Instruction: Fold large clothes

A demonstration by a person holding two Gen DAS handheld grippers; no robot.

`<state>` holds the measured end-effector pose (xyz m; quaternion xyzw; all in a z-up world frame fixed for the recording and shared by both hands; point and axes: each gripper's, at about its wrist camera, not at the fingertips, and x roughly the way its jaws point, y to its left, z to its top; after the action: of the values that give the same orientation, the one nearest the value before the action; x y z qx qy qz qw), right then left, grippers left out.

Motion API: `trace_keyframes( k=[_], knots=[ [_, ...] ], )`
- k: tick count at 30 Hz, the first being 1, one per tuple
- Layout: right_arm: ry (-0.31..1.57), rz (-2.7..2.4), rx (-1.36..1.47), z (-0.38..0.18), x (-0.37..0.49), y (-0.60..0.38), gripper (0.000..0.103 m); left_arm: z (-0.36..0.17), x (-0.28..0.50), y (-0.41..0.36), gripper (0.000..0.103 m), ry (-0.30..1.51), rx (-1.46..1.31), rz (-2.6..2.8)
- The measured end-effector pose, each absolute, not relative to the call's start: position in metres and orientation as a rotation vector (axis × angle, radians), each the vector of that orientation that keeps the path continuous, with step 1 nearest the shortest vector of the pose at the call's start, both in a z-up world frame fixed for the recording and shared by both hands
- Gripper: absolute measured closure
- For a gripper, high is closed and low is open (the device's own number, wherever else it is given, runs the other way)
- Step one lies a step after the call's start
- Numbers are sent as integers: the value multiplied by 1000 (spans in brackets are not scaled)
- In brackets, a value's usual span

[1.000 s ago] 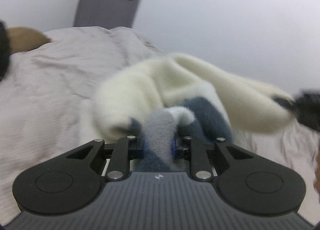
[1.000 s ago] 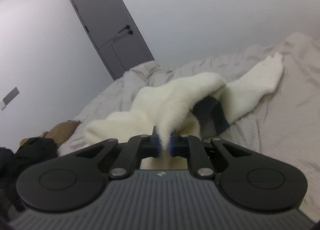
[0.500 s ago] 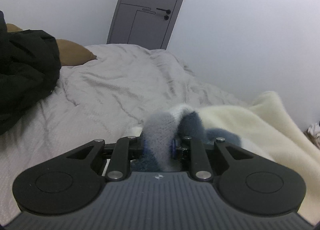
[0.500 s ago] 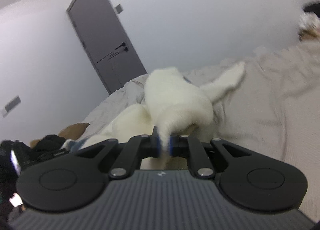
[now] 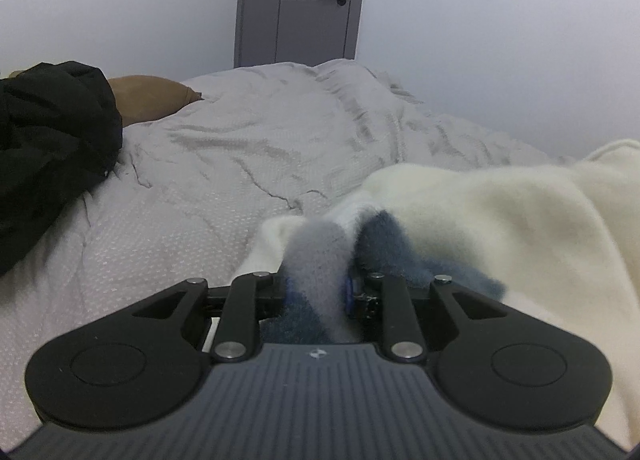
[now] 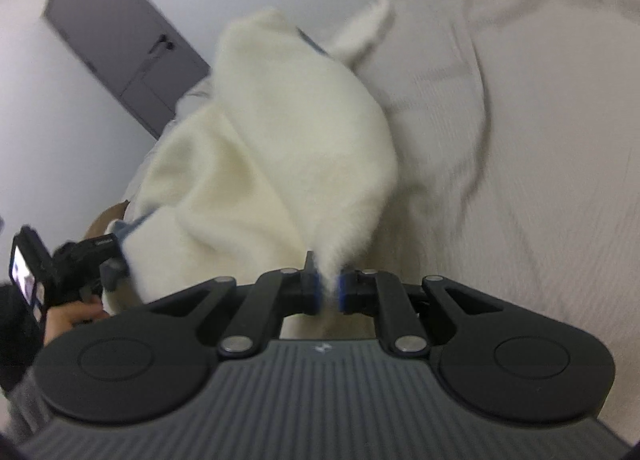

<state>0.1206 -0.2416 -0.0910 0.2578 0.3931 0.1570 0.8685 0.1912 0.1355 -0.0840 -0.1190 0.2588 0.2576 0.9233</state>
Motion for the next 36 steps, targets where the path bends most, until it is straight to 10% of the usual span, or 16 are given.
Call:
trace_keyframes(
  k=[5, 9, 14, 18, 22, 36],
  knots=[
    [936, 308, 641, -126, 142, -244, 90, -84, 188, 137, 74, 524, -287, 524],
    [956, 309, 646, -128, 154, -238, 88, -80, 171, 134, 42, 533, -317, 544],
    [930, 335, 680, -117, 152, -237, 88, -62, 135, 118, 31, 518, -340, 488],
    [913, 360, 737, -107, 143, -249, 69, -35, 104, 91, 19, 431, -244, 422],
    [879, 409, 795, -101, 125, -256, 49, -24, 78, 59, 18, 405, -199, 267],
    [794, 405, 929, -91, 117, -293, 49, -82, 86, -86, 18, 692, 128, -253]
  ],
)
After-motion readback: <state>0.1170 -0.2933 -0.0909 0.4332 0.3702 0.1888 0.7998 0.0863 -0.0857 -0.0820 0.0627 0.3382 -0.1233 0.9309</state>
